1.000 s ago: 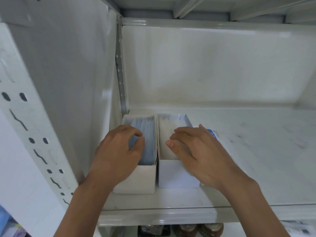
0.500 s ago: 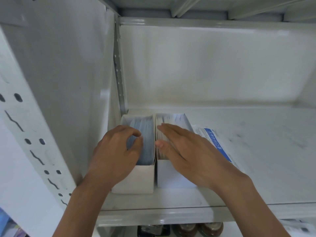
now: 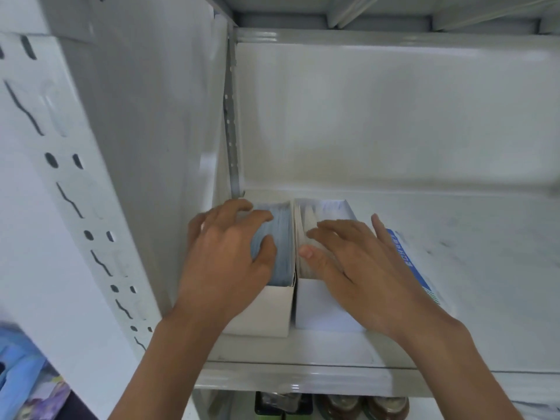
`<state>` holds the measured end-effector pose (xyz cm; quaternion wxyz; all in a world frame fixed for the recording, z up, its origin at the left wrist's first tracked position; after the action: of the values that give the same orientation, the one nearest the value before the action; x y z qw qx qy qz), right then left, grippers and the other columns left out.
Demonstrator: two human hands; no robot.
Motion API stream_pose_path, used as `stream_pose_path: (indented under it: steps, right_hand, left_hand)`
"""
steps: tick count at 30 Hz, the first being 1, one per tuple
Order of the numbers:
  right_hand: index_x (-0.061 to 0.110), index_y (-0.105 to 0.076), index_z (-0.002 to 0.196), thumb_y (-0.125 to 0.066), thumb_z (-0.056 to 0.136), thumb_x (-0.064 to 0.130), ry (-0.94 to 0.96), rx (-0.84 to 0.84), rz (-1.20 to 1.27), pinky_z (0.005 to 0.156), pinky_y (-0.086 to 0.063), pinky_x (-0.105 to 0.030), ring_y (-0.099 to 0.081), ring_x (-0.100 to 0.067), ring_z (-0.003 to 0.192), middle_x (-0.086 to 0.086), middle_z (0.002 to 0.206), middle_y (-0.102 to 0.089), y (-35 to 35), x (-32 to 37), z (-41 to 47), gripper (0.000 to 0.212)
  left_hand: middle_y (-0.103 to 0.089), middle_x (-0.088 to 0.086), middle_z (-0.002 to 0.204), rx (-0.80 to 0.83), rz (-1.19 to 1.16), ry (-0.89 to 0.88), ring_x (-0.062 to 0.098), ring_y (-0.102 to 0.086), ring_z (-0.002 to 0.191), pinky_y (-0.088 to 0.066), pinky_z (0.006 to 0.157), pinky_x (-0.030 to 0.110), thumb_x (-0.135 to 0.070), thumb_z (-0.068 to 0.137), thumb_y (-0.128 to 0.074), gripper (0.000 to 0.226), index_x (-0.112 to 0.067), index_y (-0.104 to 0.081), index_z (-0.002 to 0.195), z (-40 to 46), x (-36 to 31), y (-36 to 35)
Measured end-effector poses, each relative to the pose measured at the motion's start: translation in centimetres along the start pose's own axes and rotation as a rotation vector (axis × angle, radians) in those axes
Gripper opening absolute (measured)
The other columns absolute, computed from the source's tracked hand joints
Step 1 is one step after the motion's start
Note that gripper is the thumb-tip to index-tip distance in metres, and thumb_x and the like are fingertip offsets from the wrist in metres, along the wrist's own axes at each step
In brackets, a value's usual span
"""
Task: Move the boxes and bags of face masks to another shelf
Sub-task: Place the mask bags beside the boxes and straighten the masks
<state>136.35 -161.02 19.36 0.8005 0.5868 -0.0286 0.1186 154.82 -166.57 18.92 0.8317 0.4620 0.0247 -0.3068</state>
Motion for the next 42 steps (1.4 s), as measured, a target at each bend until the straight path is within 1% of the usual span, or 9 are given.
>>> stream_pose_path:
  steps: [3, 6, 18, 24, 28, 34, 37, 39, 42]
  right_hand:
    - [0.037, -0.058, 0.115, 0.002, 0.091, 0.066, 0.034, 0.059, -0.016, 0.123, -0.006, -0.049, -0.040, -0.006, 0.133, 0.021, 0.126, -0.055, -0.7, 0.1, 0.1, 0.070]
    - [0.039, -0.048, 0.095, 0.001, 0.093, 0.063, 0.023, 0.081, 0.006, 0.121, -0.014, -0.051, -0.048, -0.008, 0.120, 0.020, 0.108, -0.053, -0.7, 0.0, 0.1, 0.055]
    - [0.036, -0.059, 0.129, 0.002, 0.094, 0.059, 0.006, 0.047, 0.010, 0.124, -0.004, -0.048, -0.032, -0.010, 0.143, 0.016, 0.149, -0.046, -1.1, -0.3, -0.2, 0.074]
    - [0.036, -0.059, 0.129, 0.003, 0.093, 0.058, -0.001, 0.059, -0.019, 0.124, -0.005, -0.048, -0.030, -0.012, 0.144, 0.015, 0.152, -0.044, -1.1, -0.2, -0.1, 0.075]
    - [0.035, -0.060, 0.128, 0.004, 0.093, 0.059, 0.000, 0.051, -0.020, 0.124, -0.007, -0.049, -0.032, -0.012, 0.143, 0.014, 0.151, -0.046, -1.1, -0.1, -0.1, 0.077]
    - [0.036, -0.061, 0.127, 0.003, 0.092, 0.060, -0.004, 0.051, -0.003, 0.124, -0.008, -0.048, -0.032, -0.011, 0.143, 0.014, 0.151, -0.046, -1.0, -0.2, -0.2, 0.077]
    - [0.036, -0.062, 0.127, 0.004, 0.089, 0.061, -0.006, 0.043, 0.007, 0.123, -0.010, -0.047, -0.033, -0.010, 0.142, 0.015, 0.150, -0.047, -1.0, -0.2, -0.2, 0.080]
    - [0.036, -0.063, 0.127, 0.004, 0.089, 0.060, -0.005, 0.034, 0.008, 0.123, -0.011, -0.047, -0.034, -0.011, 0.141, 0.014, 0.149, -0.048, -1.0, -0.1, -0.1, 0.081]
    - [0.037, -0.062, 0.126, -0.001, 0.093, 0.059, -0.004, 0.042, -0.005, 0.122, -0.013, -0.048, -0.035, -0.011, 0.141, 0.015, 0.147, -0.048, -1.1, -0.2, -0.1, 0.073]
  left_hand:
    - [-0.068, -0.003, 0.104, 0.173, -0.042, -0.081, 0.022, -0.065, 0.091, -0.054, 0.086, 0.045, -0.042, 0.088, -0.048, 0.032, -0.029, -0.074, 0.103, 0.5, -0.6, 0.1]
    - [-0.066, -0.011, 0.097, 0.320, -0.019, -0.052, 0.015, -0.063, 0.087, -0.054, 0.083, 0.043, -0.056, 0.083, -0.045, 0.035, -0.039, -0.072, 0.098, 1.1, -0.8, 0.0]
    - [-0.053, -0.010, 0.099, 0.375, 0.327, 0.076, 0.017, -0.057, 0.088, -0.043, 0.077, 0.036, -0.078, 0.070, -0.049, 0.053, -0.031, -0.059, 0.092, 2.4, -0.9, 0.9]
    - [-0.057, -0.009, 0.083, 0.326, 0.299, 0.064, 0.017, -0.058, 0.077, -0.033, 0.077, 0.034, -0.044, 0.070, -0.076, 0.023, -0.028, -0.061, 0.074, 3.4, -1.5, 0.4]
    - [-0.051, -0.005, 0.083, 0.273, 0.122, 0.150, 0.014, -0.053, 0.070, -0.038, 0.058, 0.027, -0.025, 0.070, -0.080, 0.019, -0.025, -0.061, 0.073, 3.4, -1.3, -0.4]
    - [-0.066, -0.006, 0.075, 0.098, -0.158, 0.291, 0.009, -0.061, 0.074, -0.043, 0.057, 0.019, -0.016, 0.068, -0.079, 0.018, -0.025, -0.065, 0.061, 3.6, 0.1, 0.0]
    - [-0.068, -0.011, 0.065, 0.014, -0.239, 0.300, 0.003, -0.063, 0.065, -0.042, 0.052, 0.006, -0.014, 0.069, -0.078, 0.017, -0.024, -0.068, 0.060, 3.3, 0.2, 0.8]
    - [-0.069, -0.011, 0.069, 0.041, -0.249, 0.275, 0.003, -0.064, 0.066, -0.050, 0.059, 0.011, -0.016, 0.073, -0.076, 0.014, -0.024, -0.069, 0.064, 3.0, 0.0, 0.9]
    - [-0.068, -0.011, 0.086, 0.145, -0.144, 0.192, 0.010, -0.063, 0.079, -0.056, 0.081, 0.038, -0.026, 0.083, -0.072, 0.006, -0.027, -0.070, 0.077, 2.4, -0.2, 0.7]
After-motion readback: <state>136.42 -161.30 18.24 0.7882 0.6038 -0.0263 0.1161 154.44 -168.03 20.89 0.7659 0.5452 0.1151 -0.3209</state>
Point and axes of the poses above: each hand's wrist, its own z-axis towards the middle knuckle, its own y-axis out of the back of the hand, x = y × z, the point moved 3 cm from there along z, towards the middle knuckle
